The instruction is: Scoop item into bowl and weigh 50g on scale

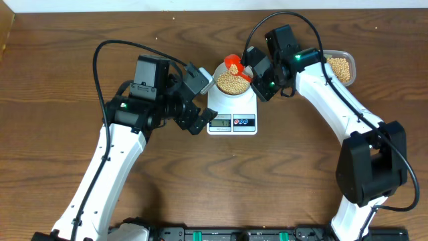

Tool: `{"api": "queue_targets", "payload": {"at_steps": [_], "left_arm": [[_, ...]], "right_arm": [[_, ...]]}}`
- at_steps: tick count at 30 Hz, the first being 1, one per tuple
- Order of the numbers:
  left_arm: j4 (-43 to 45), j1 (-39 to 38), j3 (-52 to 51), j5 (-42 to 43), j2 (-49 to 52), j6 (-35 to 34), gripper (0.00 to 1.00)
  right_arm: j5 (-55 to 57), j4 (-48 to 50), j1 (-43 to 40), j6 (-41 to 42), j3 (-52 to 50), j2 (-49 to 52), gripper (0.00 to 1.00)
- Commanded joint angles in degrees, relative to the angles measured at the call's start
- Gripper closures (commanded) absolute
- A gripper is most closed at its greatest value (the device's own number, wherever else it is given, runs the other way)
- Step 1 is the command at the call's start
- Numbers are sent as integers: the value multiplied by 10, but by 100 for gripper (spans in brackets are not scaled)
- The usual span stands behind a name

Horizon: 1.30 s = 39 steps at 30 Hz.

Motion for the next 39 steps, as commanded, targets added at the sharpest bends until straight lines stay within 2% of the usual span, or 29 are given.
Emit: {"api": "queue_targets", "payload": {"at_steps": [1, 31, 39], "left_arm": [[0, -1, -3, 7, 0, 3, 2], [0, -1, -3, 7, 0, 3, 2], [0, -1, -3, 7, 0, 3, 2]], "right_arm": [[2, 1, 2, -7, 0, -17, 99], [3, 1, 2, -19, 0, -17, 99], [48, 2, 2, -31, 0, -17, 99]]}}
